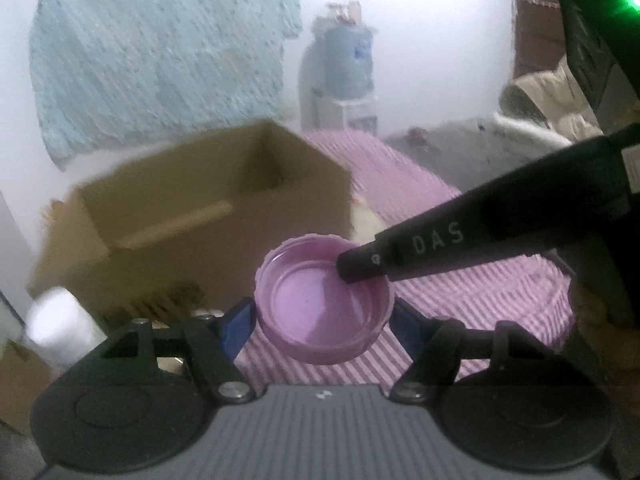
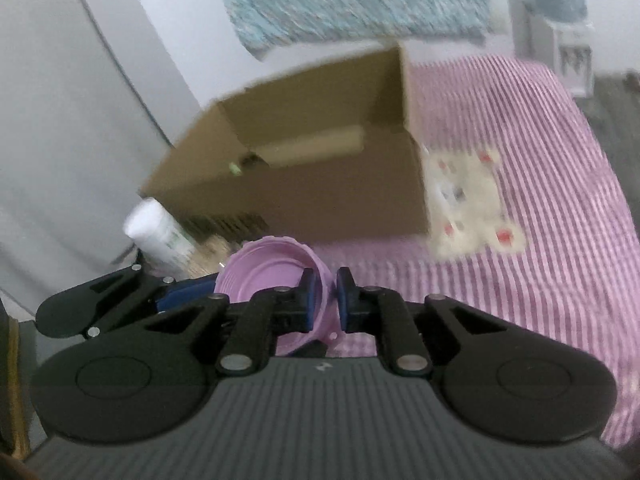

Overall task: Organize rigid objects
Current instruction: 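Carry the pink lid into the box and open the right tool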

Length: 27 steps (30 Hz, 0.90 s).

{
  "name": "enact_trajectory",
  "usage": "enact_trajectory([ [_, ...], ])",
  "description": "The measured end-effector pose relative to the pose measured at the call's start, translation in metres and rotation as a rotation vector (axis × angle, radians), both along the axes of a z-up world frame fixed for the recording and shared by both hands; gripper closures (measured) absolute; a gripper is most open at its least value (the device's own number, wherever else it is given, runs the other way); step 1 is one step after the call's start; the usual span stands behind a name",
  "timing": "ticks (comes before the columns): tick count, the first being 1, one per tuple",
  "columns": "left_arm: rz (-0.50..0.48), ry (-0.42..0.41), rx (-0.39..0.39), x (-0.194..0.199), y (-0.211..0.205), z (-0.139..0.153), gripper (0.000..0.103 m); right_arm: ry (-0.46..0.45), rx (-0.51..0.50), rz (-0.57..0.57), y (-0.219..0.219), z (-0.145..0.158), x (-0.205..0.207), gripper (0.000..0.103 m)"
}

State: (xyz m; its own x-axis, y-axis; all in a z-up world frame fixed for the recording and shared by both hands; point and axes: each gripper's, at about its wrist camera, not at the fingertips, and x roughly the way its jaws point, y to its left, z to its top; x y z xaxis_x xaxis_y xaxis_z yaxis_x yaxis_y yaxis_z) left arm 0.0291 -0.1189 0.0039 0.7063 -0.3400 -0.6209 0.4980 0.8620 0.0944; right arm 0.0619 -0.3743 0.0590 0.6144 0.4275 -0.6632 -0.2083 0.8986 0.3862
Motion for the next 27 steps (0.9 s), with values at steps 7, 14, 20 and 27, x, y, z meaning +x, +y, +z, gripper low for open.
enact_trajectory([
  [7, 0.045, -0.021, 0.001, 0.041, 0.022, 0.055, 0.029, -0.079, 0.003, 0.099, 0.024, 0.057, 0.044, 0.093],
  [14, 0.084, 0.152, 0.013, 0.142, 0.034, 0.071, 0.029, 0.062, 0.033, 0.161, 0.042, 0.069, 0.152, 0.093],
  [20, 0.142, 0.365, 0.023, 0.243, 0.045, 0.045, 0.029, 0.215, 0.014, 0.158, 0.064, 0.039, 0.243, 0.093],
  [27, 0.217, 0.537, 0.037, 0.309, 0.063, 0.001, 0.029, 0.356, 0.018, 0.152, 0.082, -0.02, 0.312, 0.093],
])
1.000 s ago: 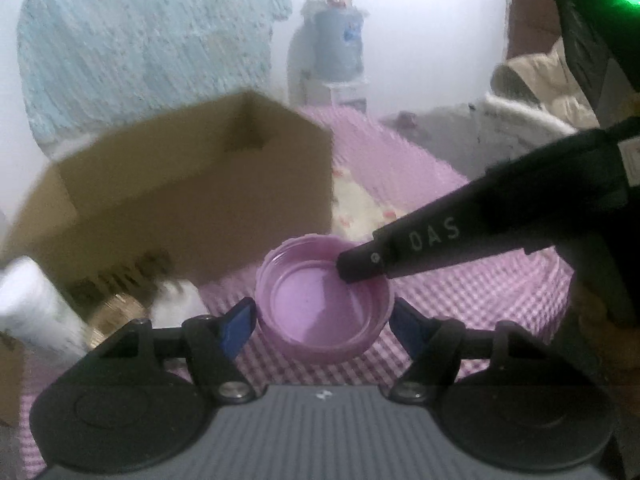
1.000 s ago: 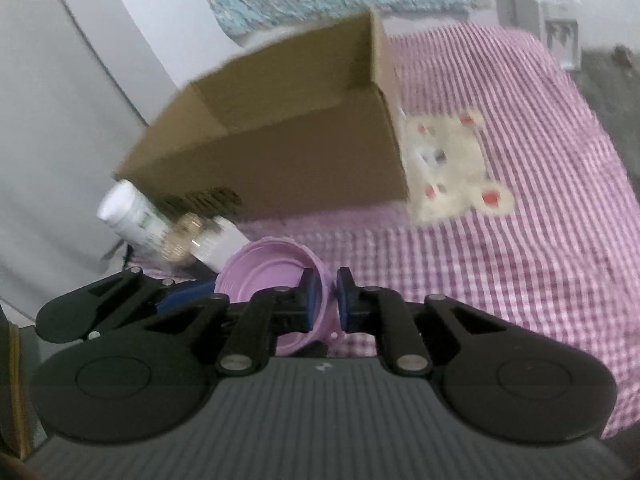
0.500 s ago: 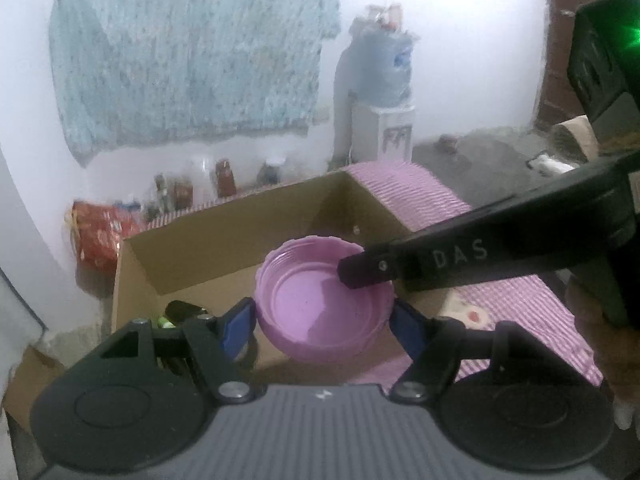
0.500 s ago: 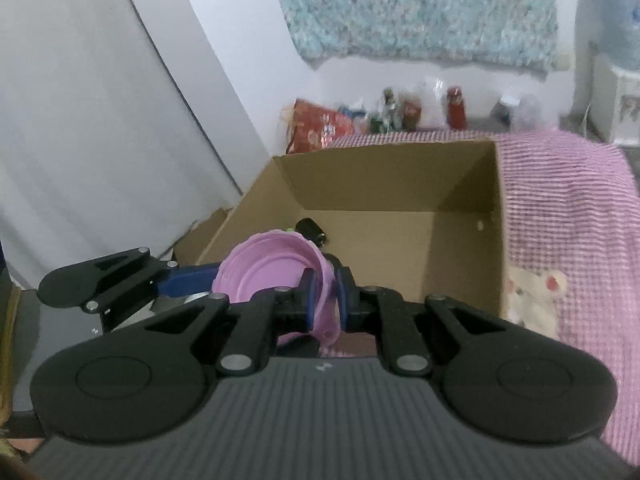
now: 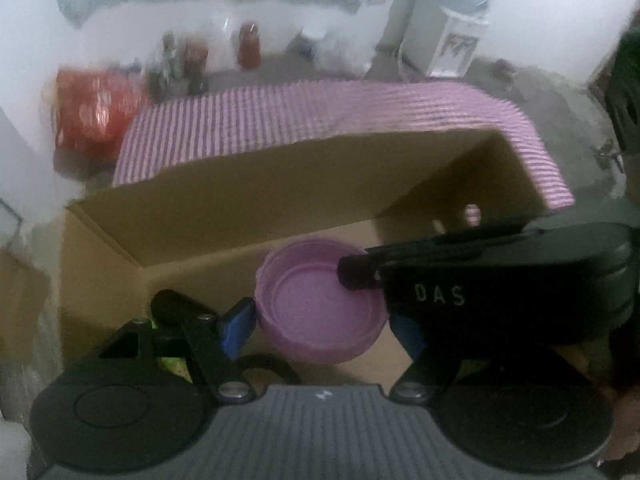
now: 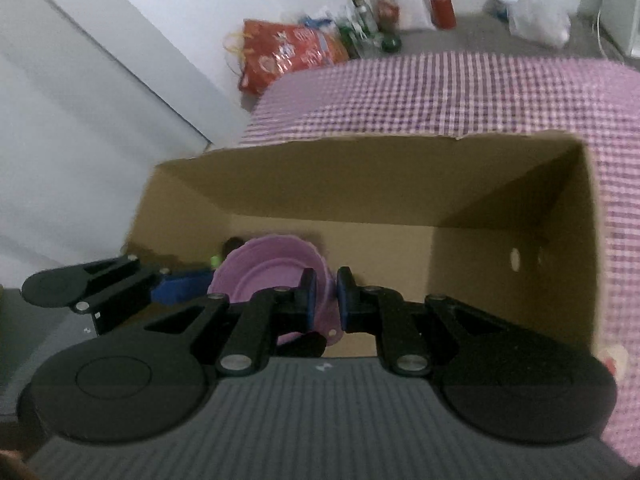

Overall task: Organize rigid objects
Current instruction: 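Carry the pink lid into the box and open the right tool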

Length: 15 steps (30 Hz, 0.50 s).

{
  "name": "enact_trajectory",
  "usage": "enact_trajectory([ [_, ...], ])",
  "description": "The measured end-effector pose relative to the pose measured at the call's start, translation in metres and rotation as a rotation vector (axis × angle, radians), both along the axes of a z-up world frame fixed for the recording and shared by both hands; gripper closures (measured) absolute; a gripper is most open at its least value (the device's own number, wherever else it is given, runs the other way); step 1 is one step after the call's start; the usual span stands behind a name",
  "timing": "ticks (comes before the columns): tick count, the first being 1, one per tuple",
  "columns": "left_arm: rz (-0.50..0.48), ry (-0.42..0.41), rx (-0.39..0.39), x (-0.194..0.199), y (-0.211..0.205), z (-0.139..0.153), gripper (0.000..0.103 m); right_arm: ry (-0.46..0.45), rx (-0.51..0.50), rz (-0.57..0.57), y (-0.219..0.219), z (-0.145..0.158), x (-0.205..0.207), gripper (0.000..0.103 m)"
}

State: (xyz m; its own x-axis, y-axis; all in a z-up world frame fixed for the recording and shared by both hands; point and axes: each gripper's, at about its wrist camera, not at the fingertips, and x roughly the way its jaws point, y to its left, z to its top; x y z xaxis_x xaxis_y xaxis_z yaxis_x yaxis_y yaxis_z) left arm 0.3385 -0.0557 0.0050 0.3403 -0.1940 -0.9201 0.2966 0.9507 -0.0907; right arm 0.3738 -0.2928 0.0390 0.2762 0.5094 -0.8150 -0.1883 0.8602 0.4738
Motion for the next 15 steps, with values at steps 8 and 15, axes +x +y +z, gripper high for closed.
enact_trajectory([
  [8, 0.039, 0.046, 0.068, 0.031, 0.002, -0.026, 0.029, 0.065, 0.006, 0.007, 0.018, -0.043, 0.032, 0.09],
  [15, 0.065, 0.05, 0.088, 0.038, 0.001, -0.033, 0.027, 0.094, 0.07, -0.02, 0.023, -0.064, 0.043, 0.08],
])
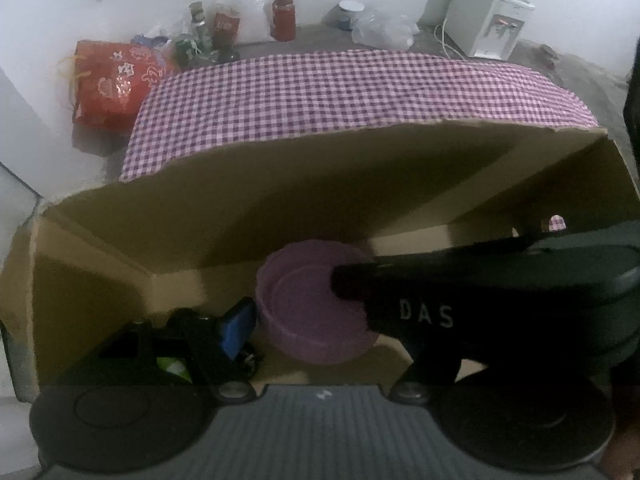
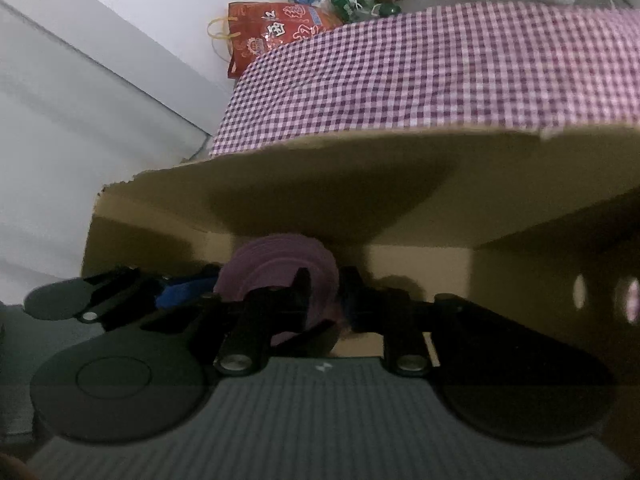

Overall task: Organize rigid objects
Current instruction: 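Carry the pink lid into the box and open the right tool, then withdraw the right tool from the box to the white charger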

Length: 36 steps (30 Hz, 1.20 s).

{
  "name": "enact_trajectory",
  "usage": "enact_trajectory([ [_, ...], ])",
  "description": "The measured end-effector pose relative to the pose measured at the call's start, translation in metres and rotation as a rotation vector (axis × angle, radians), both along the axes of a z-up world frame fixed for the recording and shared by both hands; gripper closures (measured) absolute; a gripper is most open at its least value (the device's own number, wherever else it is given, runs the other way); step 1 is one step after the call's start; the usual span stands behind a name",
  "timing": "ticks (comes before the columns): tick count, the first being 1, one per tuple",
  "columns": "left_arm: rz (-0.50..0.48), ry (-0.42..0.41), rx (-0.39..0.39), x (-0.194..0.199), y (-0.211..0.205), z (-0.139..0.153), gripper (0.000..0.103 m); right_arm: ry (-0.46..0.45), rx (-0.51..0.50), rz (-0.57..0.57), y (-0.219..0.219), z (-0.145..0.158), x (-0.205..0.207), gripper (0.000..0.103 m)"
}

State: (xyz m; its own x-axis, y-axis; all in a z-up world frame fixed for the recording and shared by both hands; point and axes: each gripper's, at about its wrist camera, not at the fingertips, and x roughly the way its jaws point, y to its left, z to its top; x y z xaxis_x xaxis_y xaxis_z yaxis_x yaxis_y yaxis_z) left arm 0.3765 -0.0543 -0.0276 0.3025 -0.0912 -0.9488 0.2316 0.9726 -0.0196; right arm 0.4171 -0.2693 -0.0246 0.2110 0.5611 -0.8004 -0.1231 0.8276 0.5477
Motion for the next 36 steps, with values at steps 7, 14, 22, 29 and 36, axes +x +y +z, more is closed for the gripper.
enact_trajectory([
  [7, 0.015, -0.026, -0.019, -0.005, -0.001, 0.01, 0.022, -0.01, 0.056, -0.053, -0.013, 0.006, -0.005, 0.063],
  [14, 0.048, -0.081, -0.126, -0.033, 0.01, 0.049, 0.02, -0.05, 0.151, -0.106, -0.046, 0.039, -0.034, 0.06],
  [22, 0.003, -0.187, -0.256, -0.112, 0.019, 0.114, 0.019, -0.176, 0.297, -0.172, -0.11, 0.103, -0.123, 0.056],
  [29, -0.059, -0.32, -0.31, -0.221, 0.029, 0.144, 0.013, -0.293, 0.351, -0.224, -0.156, 0.127, -0.242, 0.053],
  [36, -0.068, -0.384, -0.328, -0.306, 0.033, 0.101, 0.011, -0.291, 0.353, -0.261, -0.157, 0.089, -0.334, 0.052],
])
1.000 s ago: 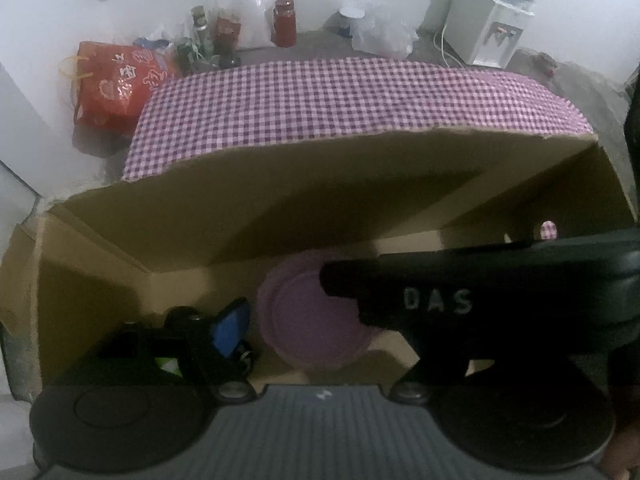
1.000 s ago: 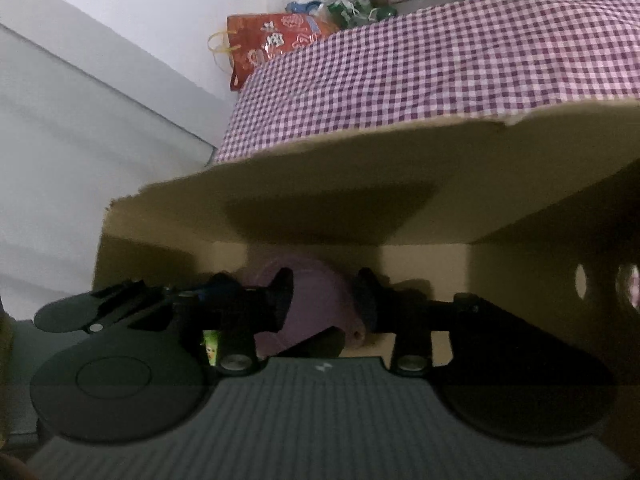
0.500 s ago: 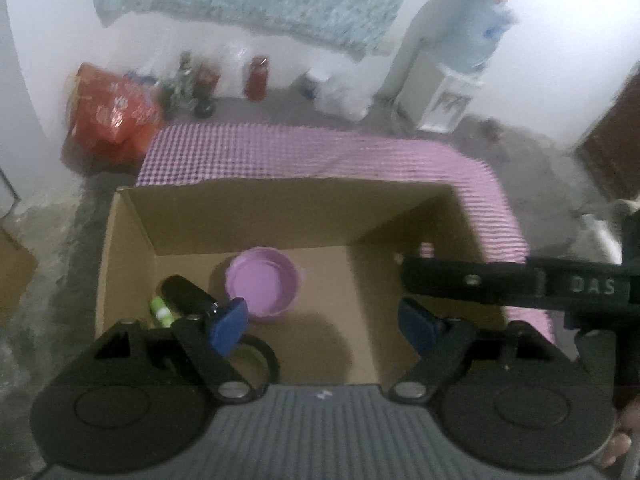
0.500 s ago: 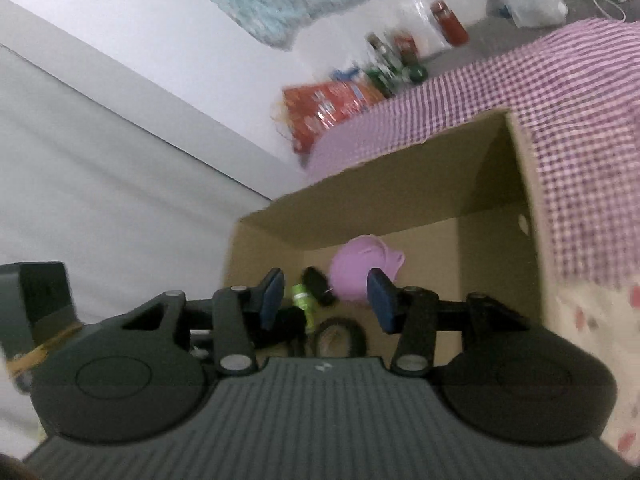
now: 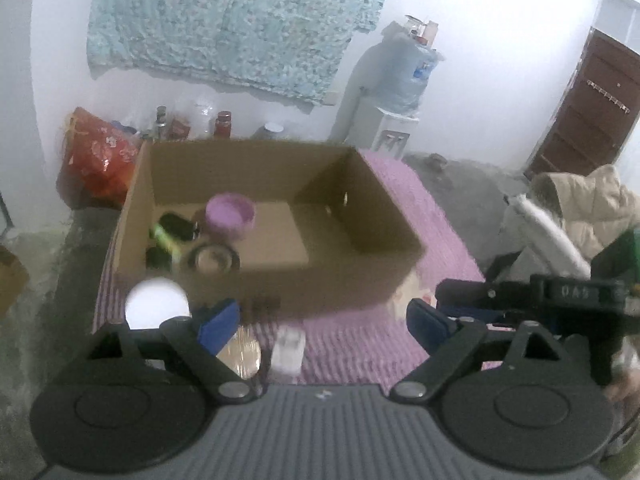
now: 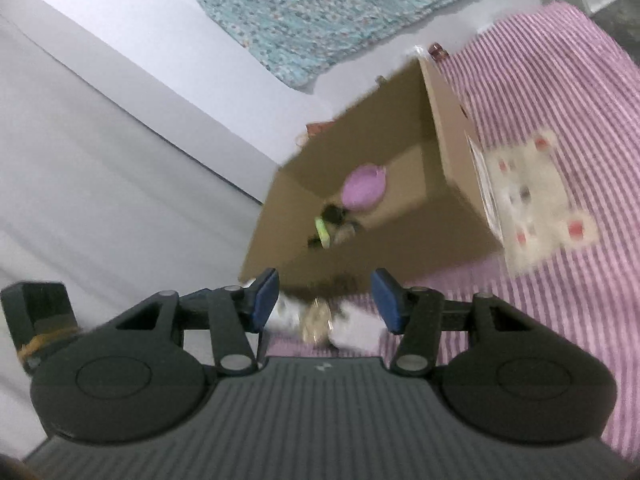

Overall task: Organize rigid objects
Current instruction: 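Withdraw the right tool from the box to the white charger, then close the right tool on the white charger and lift it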

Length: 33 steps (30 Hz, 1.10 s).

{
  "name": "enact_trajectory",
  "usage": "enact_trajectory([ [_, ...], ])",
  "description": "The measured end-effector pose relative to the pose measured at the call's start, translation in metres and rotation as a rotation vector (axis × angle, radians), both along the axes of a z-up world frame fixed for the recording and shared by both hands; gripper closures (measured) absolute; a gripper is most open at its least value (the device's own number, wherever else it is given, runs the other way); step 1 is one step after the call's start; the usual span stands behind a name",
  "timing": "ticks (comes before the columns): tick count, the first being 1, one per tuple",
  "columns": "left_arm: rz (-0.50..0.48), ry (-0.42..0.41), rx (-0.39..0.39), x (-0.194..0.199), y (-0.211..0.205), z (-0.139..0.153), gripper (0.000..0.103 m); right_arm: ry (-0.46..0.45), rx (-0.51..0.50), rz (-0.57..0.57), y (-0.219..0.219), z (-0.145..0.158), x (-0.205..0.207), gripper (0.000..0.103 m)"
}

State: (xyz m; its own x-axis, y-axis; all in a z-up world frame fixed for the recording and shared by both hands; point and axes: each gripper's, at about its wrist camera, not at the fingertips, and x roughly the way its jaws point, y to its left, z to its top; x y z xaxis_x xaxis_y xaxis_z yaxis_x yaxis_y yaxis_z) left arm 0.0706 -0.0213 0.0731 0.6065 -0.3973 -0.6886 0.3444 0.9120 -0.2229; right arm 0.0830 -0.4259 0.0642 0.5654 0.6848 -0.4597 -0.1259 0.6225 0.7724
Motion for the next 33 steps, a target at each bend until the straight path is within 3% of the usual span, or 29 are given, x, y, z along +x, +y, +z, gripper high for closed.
enact_trajectory([
  [4, 0.004, -0.039, 0.032, -0.025, -0.007, -0.034, 0.011, 0.039, -0.015, 0.023, 0.018, -0.021, -0.014, 0.052],
  [10, 0.02, -0.051, 0.103, -0.027, -0.018, -0.076, 0.014, 0.072, -0.09, 0.071, 0.052, -0.033, -0.011, 0.052],
  [24, 0.038, -0.057, 0.167, -0.003, -0.024, -0.122, 0.048, 0.141, -0.171, 0.107, 0.117, -0.064, 0.047, 0.052],
  [33, 0.076, -0.027, 0.132, 0.012, -0.02, -0.129, 0.072, 0.182, -0.195, 0.096, 0.132, -0.082, 0.062, 0.054],
])
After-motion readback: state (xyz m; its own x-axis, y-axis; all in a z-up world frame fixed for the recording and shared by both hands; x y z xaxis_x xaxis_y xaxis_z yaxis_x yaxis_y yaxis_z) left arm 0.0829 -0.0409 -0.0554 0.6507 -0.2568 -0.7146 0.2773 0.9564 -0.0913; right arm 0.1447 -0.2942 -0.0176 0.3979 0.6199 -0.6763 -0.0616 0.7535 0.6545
